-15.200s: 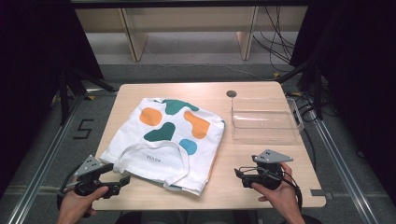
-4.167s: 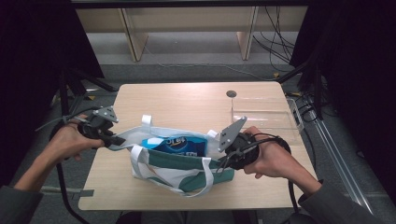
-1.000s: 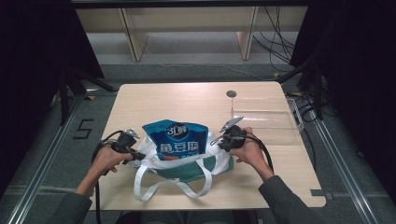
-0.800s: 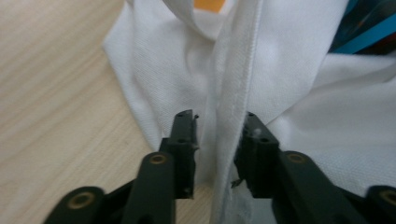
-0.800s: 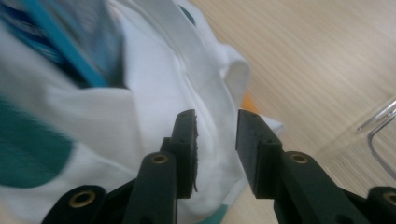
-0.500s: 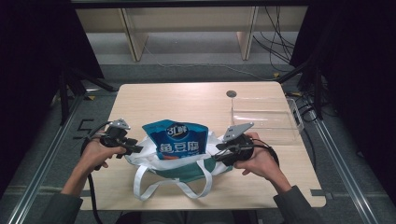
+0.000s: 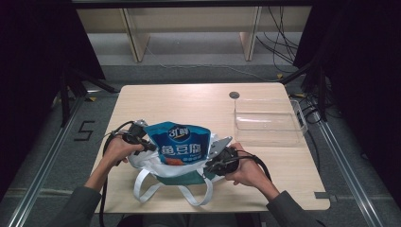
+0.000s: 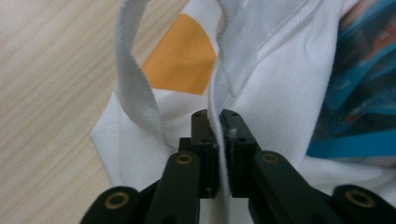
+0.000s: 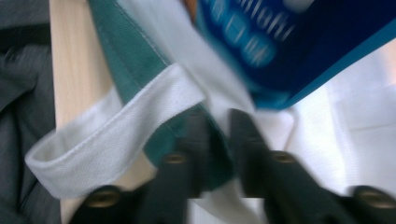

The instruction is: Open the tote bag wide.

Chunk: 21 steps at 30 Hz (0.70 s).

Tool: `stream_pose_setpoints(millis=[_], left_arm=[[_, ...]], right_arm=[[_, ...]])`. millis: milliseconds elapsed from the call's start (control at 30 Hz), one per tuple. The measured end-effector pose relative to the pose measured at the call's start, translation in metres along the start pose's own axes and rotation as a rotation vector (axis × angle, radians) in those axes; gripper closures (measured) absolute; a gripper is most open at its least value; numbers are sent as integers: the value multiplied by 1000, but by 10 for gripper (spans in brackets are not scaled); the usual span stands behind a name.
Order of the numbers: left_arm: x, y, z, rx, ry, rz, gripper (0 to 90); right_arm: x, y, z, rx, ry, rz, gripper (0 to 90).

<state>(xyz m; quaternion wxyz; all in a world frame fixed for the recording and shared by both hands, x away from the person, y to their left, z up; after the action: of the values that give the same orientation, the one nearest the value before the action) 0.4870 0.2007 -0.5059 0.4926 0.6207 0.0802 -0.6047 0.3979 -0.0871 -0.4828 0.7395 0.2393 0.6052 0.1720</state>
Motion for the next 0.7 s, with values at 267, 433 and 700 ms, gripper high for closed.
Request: stream_pose_setpoints(millis=[267, 433, 700], left_arm=[[6, -3, -5, -15, 8, -6, 858], [15, -5, -14, -71, -8, 17, 861], [3, -1, -5, -3, 87, 13, 789]], right_arm=[[34, -18, -17, 7, 86, -136, 894], [35, -25, -29, 25, 108, -129, 895], [33, -25, -29, 48, 103, -113, 849]])
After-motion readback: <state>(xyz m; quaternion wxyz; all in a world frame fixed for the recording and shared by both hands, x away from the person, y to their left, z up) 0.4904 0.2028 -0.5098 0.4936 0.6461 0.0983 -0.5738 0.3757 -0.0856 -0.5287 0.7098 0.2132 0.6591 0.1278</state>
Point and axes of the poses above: each handheld gripper's, and its own axes: x roughly forward along the jaws, y roughly out of its top, z roughly to its right, the point moved 5 cm from there along x, roughly forward along the jaws, and after that the axes turned 8 degrees about -x, right-handed, at the moved point
